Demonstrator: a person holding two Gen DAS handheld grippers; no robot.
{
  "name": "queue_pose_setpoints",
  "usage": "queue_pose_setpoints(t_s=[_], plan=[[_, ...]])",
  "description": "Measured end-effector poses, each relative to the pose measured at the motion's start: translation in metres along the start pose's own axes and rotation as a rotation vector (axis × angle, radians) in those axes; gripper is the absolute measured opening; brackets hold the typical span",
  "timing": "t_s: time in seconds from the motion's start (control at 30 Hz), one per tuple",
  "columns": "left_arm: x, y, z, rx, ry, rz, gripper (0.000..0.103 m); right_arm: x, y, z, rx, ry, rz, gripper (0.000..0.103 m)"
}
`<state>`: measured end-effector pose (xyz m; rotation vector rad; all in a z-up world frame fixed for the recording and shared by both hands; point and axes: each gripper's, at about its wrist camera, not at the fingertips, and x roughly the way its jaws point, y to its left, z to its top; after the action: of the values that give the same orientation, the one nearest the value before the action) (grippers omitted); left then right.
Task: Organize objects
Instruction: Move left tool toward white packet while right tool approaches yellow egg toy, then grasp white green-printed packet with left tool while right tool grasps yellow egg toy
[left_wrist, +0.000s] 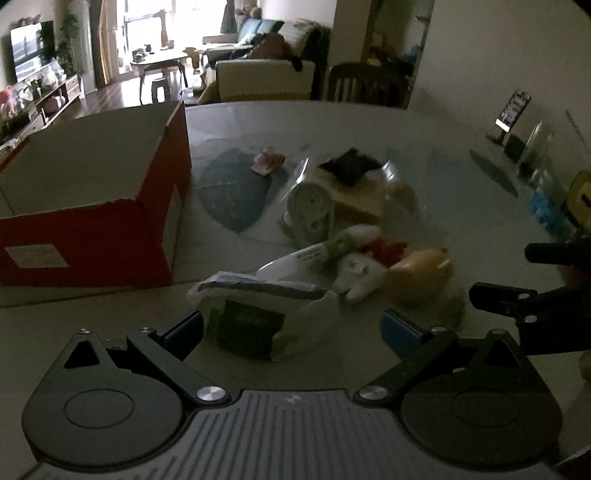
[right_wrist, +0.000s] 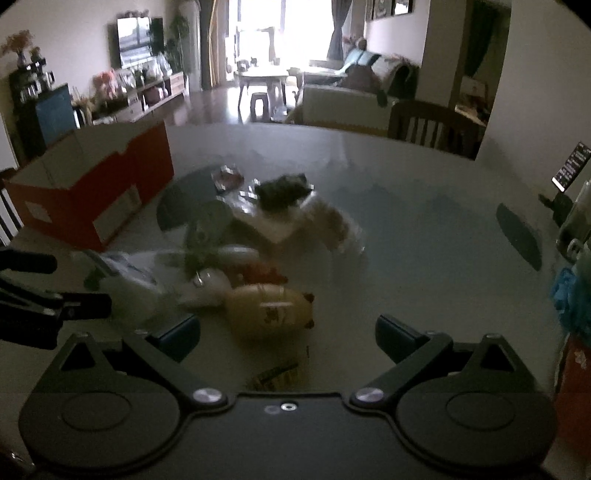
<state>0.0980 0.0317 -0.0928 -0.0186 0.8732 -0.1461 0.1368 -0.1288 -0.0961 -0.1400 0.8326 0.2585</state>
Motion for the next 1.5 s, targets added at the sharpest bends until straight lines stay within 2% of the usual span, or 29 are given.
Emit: queue_pose_setpoints(t_s=[0.07,0.13,0.23,0.47,0.57,0.63,0.77,0.83,0.93,1.13,1.33,1.5], plan=[[0.006,0.004,0.002,0.013,-0.002,0.021,0.102,0.005,-0.001,0.000,0.006,0.015,-0.003,0.101],[0.008,0.007,0.005,0.039,-0.021,0.011,0.102,0.010,-0.001,0.001,0.012,0.024,-0.004,0.101],[0.020,0.010,0.009,0.094,0.025,-0.008,0.102,0.019,0.001,0.006,0.016,0.036,-0.007,0.101],[0.033,0.022,0.015,0.123,0.037,0.008,0.102,0.038,0.005,0.014,0.000,0.060,-0.011,0.101],[0.026,0.032,0.019,0.081,0.038,-0.034,0.102,0.043,0.007,0.018,-0.004,0.057,-0.004,0.101],[0.022,0.039,0.019,0.039,0.050,-0.033,0.102,0.046,0.009,0.021,-0.004,0.058,-0.001,0.101],[0.030,0.048,0.022,-0.117,0.123,-0.080,0.102,0.053,0.014,0.024,-0.012,0.062,-0.002,0.101],[0.039,0.043,0.024,-0.129,0.171,-0.056,0.102,0.058,0.015,0.025,-0.015,0.067,-0.006,0.101],[0.048,0.041,0.024,-0.153,0.202,-0.040,0.102,0.067,0.017,0.026,-0.018,0.083,-0.013,0.101],[0.073,0.052,0.019,-0.262,0.281,-0.004,0.102,0.083,0.016,0.020,-0.015,0.116,-0.023,0.101],[0.075,0.048,0.017,-0.250,0.276,-0.002,0.101,0.092,0.017,0.016,-0.019,0.132,0.011,0.100],[0.073,0.046,0.016,-0.244,0.261,-0.017,0.087,0.093,0.015,0.014,0.002,0.136,0.040,0.099]])
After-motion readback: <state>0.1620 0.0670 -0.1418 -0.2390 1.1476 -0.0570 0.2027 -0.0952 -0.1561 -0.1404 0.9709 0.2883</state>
